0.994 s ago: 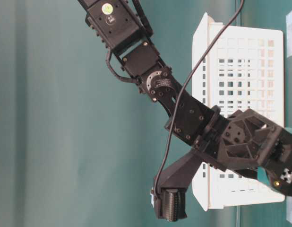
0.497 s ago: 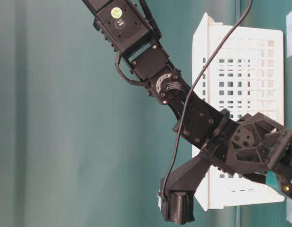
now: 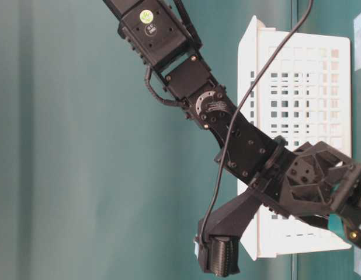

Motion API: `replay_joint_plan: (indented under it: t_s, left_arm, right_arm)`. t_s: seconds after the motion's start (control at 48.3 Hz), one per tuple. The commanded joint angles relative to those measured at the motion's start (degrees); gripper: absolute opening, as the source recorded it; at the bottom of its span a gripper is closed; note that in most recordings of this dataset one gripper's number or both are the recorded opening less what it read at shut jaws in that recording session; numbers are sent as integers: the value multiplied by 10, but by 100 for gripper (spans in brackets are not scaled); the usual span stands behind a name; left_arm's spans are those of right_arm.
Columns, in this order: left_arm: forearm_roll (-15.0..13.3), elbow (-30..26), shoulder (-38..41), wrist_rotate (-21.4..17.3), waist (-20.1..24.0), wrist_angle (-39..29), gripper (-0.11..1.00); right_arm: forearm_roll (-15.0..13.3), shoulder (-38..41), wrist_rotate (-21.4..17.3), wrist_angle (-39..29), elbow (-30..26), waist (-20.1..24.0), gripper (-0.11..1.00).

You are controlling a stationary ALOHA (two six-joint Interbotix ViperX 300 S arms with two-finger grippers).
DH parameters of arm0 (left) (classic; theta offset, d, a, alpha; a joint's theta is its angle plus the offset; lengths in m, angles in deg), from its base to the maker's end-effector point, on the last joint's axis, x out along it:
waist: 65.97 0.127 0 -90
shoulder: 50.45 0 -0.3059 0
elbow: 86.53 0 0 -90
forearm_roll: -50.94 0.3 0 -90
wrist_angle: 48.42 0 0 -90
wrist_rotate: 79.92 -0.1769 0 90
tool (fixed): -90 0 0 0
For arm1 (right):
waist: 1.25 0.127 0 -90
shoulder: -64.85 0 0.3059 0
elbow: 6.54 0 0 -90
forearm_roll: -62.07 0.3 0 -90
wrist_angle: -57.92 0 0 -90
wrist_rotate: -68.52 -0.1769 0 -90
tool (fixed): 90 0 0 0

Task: Put the tape into the white basket.
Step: 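Close the right gripper on the tape roll and lift it, then carry the tape roll with the right gripper over the white basket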

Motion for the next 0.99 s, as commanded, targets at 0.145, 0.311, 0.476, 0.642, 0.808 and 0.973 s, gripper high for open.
replay_joint_plan:
  t_s: [0.145, 0.311, 0.476, 0.642, 0.808, 0.973]
  left_arm:
    - [-1, -7, 5, -1, 2, 4, -11]
    - [-1, -7, 4, -1, 2, 5, -11]
    - [-1, -7, 5, -1, 2, 5, -11]
    - [-1, -7, 4, -1, 1, 5, -11]
    - [-1, -7, 4, -1, 2, 5, -11]
    - [-1, -7, 4, -1, 2, 5, -11]
  right_arm:
    - [-1, -11, -1, 6, -11, -2, 94]
    - [-2, -12, 1, 12, -11, -2, 68]
    - [-7, -14, 2, 13, -11, -2, 68]
    - [-8, -25, 1, 2, -11, -2, 68]
    - [-9, -58, 1, -25, -10, 2, 68]
    - [-8, -82, 1, -39, -11, 4, 68]
